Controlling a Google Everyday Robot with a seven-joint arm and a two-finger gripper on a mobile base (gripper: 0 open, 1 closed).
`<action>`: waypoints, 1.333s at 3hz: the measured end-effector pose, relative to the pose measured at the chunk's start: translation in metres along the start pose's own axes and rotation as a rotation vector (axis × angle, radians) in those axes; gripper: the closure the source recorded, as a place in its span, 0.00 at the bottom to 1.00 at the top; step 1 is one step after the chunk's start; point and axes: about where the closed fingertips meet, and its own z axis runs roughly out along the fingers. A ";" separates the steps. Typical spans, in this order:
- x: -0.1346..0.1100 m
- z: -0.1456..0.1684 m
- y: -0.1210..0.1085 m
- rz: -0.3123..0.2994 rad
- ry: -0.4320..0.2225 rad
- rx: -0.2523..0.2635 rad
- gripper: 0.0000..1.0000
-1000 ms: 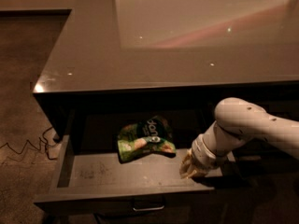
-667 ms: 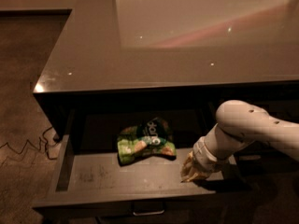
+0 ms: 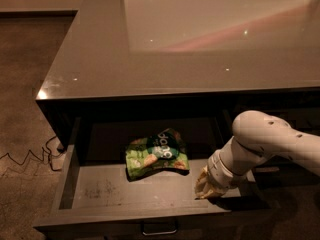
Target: Open top drawer
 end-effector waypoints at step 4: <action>0.000 0.000 0.000 0.000 0.000 0.000 0.00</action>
Offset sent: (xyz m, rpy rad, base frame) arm 0.0000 0.0000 0.0000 0.0000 0.0000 0.0000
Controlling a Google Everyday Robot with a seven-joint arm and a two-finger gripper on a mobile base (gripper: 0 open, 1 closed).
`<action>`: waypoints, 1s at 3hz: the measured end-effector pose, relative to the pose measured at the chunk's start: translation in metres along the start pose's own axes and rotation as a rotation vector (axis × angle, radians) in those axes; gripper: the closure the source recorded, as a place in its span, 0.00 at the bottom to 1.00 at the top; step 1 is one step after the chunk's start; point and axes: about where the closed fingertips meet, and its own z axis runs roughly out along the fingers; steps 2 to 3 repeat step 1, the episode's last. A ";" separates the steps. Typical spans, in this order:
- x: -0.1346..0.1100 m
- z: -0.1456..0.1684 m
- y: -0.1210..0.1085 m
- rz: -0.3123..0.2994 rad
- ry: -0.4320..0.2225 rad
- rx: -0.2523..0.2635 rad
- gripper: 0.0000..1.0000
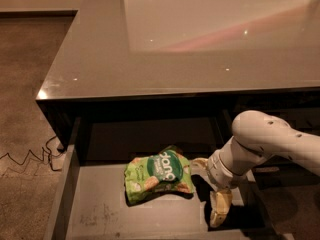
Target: Open top drawer
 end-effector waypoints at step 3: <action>0.000 0.000 0.000 0.000 0.000 0.000 0.00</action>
Offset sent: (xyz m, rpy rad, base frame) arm 0.0000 0.0000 0.0000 0.0000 0.0000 0.0000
